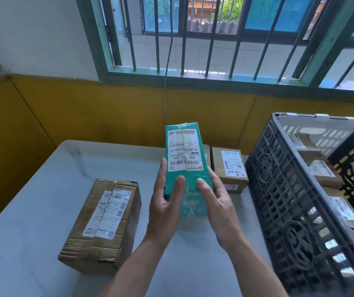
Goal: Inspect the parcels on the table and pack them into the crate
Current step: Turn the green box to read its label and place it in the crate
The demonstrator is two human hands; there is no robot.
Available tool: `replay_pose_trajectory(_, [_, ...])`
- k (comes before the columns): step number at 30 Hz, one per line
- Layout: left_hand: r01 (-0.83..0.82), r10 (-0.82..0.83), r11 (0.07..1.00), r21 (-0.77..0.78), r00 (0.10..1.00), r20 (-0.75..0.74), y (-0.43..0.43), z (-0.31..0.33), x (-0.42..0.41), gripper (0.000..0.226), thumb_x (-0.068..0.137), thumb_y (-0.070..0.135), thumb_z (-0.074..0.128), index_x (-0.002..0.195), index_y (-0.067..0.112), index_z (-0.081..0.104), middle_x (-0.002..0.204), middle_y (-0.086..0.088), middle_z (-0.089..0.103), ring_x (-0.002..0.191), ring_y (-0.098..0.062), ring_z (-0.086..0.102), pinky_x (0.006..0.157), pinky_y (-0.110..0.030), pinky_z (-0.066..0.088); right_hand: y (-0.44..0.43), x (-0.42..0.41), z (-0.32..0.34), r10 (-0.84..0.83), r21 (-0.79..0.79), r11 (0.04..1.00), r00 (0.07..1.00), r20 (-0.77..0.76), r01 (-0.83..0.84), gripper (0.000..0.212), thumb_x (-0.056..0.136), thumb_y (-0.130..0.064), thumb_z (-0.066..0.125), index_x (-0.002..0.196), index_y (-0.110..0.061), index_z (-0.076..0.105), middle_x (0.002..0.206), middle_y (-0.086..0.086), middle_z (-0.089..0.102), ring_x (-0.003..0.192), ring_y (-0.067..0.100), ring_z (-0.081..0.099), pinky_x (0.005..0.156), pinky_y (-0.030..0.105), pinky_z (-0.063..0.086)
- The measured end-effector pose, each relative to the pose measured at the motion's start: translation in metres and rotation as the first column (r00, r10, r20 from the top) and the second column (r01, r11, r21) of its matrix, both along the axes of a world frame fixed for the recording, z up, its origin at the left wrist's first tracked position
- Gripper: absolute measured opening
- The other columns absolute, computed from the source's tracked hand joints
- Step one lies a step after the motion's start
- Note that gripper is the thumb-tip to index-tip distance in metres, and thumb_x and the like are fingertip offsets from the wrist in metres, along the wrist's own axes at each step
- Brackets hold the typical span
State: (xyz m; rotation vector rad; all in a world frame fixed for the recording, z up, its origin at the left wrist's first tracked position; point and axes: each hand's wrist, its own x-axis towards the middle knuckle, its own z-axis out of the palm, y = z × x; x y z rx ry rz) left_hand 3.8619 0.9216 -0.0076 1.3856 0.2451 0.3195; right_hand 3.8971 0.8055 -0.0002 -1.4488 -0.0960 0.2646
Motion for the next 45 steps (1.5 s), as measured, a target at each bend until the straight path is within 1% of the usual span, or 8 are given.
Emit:
replay_pose_trajectory(11, [-0.312, 0.325, 0.936, -0.161, 0.944, 0.060, 0.011, 0.006, 0.021, 0.032, 0.095, 0.037, 0.050, 0.115, 0.046, 0.074, 0.124, 0.004, 0.073, 0.111, -0.020, 0.071, 0.074, -0.038, 0.063, 0.009, -0.006, -0.007, -0.046, -0.070, 0.996, 0.998, 0.040, 0.049, 0.063, 0.074, -0.072, 0.060, 0.133, -0.052, 0.050, 0.141, -0.007, 0.058, 0.125, 0.008, 0.060, 0.092, 0.028, 0.058])
replay_pose_trajectory(15, [-0.282, 0.291, 0.942, -0.184, 0.956, 0.026, 0.027, 0.007, 0.027, 0.031, 0.091, 0.032, 0.052, 0.099, 0.037, 0.081, 0.107, 0.002, 0.079, 0.099, -0.019, 0.075, 0.057, -0.023, 0.058, -0.006, 0.012, -0.001, -0.180, -0.089, 0.978, 0.980, 0.091, 0.188, 0.065, 0.079, -0.071, 0.057, 0.138, -0.045, 0.049, 0.131, -0.014, 0.062, 0.101, -0.017, 0.062, 0.067, 0.005, 0.051])
replay_pose_trajectory(23, [-0.098, 0.102, 0.982, -0.164, 0.995, 0.020, 0.057, -0.004, 0.024, 0.028, 0.085, 0.030, 0.058, 0.100, 0.019, 0.080, 0.110, -0.021, 0.074, 0.103, -0.048, 0.068, 0.078, -0.042, 0.054, -0.035, 0.052, 0.019, -0.238, -0.158, 0.953, 0.963, 0.129, 0.257, 0.078, 0.081, -0.079, 0.044, 0.148, -0.039, 0.042, 0.107, -0.026, 0.059, 0.094, -0.013, 0.061, 0.074, 0.020, 0.041])
replay_pose_trajectory(28, [-0.029, 0.037, 0.989, -0.143, 0.998, 0.054, 0.059, -0.003, 0.021, 0.030, 0.080, 0.037, 0.060, 0.098, 0.020, 0.078, 0.109, -0.024, 0.072, 0.094, -0.043, 0.068, 0.072, -0.037, 0.056, -0.039, 0.059, 0.021, -0.131, -0.163, 0.977, 0.990, 0.061, 0.139, 0.058, 0.084, -0.072, 0.056, 0.134, -0.042, 0.055, 0.102, -0.006, 0.071, 0.090, 0.009, 0.069, 0.072, 0.026, 0.050])
replay_pose_trajectory(32, [-0.304, 0.304, 0.953, -0.010, 0.953, -0.017, 0.047, 0.000, 0.032, 0.025, 0.095, 0.050, 0.055, 0.089, 0.026, 0.057, 0.095, -0.016, 0.072, 0.084, -0.032, 0.076, 0.070, -0.041, 0.061, -0.047, 0.058, 0.010, -0.253, -0.073, 0.964, 0.966, 0.052, 0.257, 0.036, 0.098, -0.045, 0.062, 0.132, -0.032, 0.064, 0.100, -0.004, 0.076, 0.083, 0.009, 0.071, 0.067, 0.028, 0.056])
replay_pose_trajectory(37, [-0.505, 0.522, 0.848, 0.160, 0.849, -0.089, 0.033, 0.006, 0.036, 0.056, 0.095, 0.070, 0.038, 0.075, 0.018, 0.049, 0.062, 0.006, 0.068, 0.062, -0.012, 0.074, 0.043, -0.013, 0.049, -0.054, 0.056, 0.007, -0.312, -0.044, 0.948, 0.947, 0.079, 0.316, 0.034, 0.101, -0.039, 0.059, 0.134, -0.030, 0.060, 0.078, -0.042, 0.066, 0.069, -0.010, 0.069, 0.052, 0.013, 0.051])
replay_pose_trajectory(41, [-0.407, 0.412, 0.909, 0.087, 0.910, -0.046, 0.019, 0.005, 0.027, 0.052, 0.093, 0.075, 0.036, 0.102, 0.036, 0.069, 0.087, 0.012, 0.076, 0.088, -0.016, 0.076, 0.063, -0.026, 0.059, -0.060, 0.054, 0.009, -0.310, -0.002, 0.950, 0.949, 0.060, 0.311, 0.039, 0.102, -0.038, 0.058, 0.140, -0.030, 0.056, 0.079, -0.026, 0.074, 0.069, -0.003, 0.071, 0.052, 0.017, 0.052])
replay_pose_trajectory(45, [-0.242, 0.242, 0.970, 0.031, 0.970, -0.029, 0.000, 0.005, 0.013, 0.055, 0.088, 0.076, 0.039, 0.135, 0.052, 0.053, 0.109, 0.005, 0.074, 0.104, -0.020, 0.073, 0.080, -0.043, 0.061, -0.062, 0.046, 0.014, -0.258, -0.008, 0.966, 0.965, 0.058, 0.258, 0.043, 0.102, -0.040, 0.055, 0.145, -0.035, 0.051, 0.100, -0.010, 0.074, 0.083, 0.006, 0.073, 0.065, 0.025, 0.058])
